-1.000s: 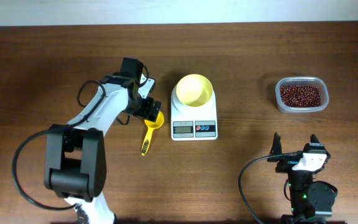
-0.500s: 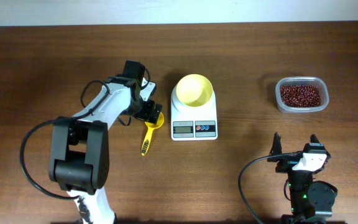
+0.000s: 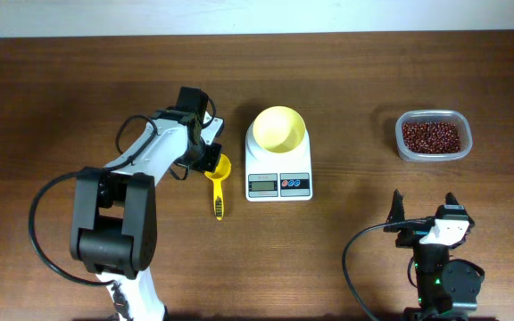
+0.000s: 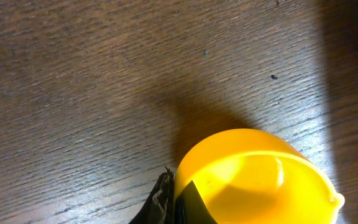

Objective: Scoop item into bowl and weigh 50g on scale
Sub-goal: 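Reach the left gripper down and grasp the yellow scoop handle, then lift the yellow scoop with the left gripper toward the scale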

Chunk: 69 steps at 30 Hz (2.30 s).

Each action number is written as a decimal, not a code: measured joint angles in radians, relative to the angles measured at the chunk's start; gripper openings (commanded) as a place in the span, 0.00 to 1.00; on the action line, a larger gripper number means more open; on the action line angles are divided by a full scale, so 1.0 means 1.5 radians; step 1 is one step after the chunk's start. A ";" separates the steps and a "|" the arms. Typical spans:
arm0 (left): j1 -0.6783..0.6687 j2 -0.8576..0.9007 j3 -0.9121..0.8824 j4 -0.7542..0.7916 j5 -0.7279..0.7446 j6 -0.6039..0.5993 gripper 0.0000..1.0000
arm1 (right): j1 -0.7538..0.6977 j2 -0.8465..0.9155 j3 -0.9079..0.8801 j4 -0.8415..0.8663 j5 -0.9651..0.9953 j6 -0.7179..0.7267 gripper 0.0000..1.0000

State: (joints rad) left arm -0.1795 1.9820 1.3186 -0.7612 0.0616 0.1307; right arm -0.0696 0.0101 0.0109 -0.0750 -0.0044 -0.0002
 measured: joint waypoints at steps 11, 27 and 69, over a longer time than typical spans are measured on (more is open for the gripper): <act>0.000 -0.016 0.050 -0.066 0.000 -0.004 0.00 | 0.000 0.000 0.000 0.000 0.000 0.000 0.99; 0.000 -0.395 0.088 -0.183 0.002 -0.106 0.00 | 0.000 0.000 0.000 0.000 0.000 0.000 0.99; 0.000 -0.394 0.088 -0.156 -0.065 -0.803 0.00 | 0.000 0.162 0.205 -0.121 -0.026 0.264 0.99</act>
State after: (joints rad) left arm -0.1795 1.3907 1.4506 -0.9947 -0.0353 -1.0740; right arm -0.0696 0.2535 0.3183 -0.2569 -0.0441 0.3954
